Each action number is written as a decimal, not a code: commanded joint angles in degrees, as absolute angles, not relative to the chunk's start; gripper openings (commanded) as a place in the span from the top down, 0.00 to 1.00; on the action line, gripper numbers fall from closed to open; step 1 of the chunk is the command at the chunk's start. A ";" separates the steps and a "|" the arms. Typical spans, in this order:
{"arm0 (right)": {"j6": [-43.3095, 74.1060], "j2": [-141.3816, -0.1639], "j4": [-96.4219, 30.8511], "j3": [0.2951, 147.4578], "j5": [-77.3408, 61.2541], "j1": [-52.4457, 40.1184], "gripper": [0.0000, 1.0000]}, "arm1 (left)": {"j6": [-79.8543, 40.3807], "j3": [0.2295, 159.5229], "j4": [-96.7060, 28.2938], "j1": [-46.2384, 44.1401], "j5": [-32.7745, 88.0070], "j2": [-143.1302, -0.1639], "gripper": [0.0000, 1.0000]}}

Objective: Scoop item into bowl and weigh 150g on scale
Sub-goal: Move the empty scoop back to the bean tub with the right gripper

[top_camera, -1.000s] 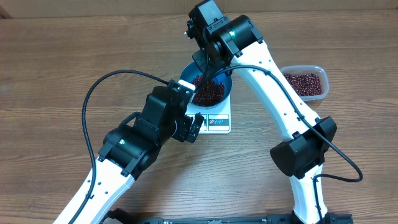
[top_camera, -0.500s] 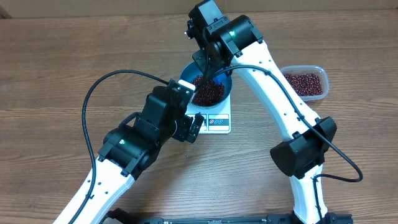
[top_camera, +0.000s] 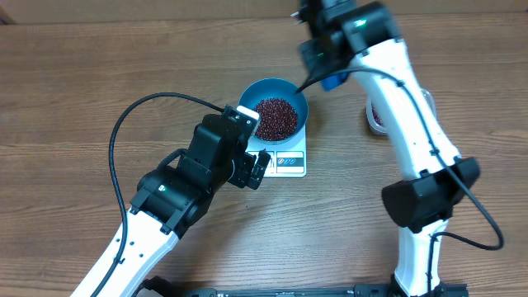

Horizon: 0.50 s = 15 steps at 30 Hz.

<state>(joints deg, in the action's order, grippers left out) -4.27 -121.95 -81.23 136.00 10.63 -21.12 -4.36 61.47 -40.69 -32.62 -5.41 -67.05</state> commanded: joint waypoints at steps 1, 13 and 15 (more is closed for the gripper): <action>-2.61 -119.24 -82.50 137.75 13.47 -17.30 0.96 | -4.73 61.12 -40.49 -32.64 -5.98 -67.51 0.00; 1.72 -119.52 -84.36 136.90 13.47 -7.53 0.96 | -4.73 61.12 -40.49 -32.64 -5.98 -67.51 0.00; 1.98 -119.79 -84.53 136.51 13.47 -6.59 0.96 | -4.73 61.12 -40.47 -32.64 -5.96 -67.51 0.00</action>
<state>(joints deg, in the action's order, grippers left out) 0.08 -121.64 -84.53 136.18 12.88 -7.86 -4.36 61.47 -40.66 -32.62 -5.41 -67.05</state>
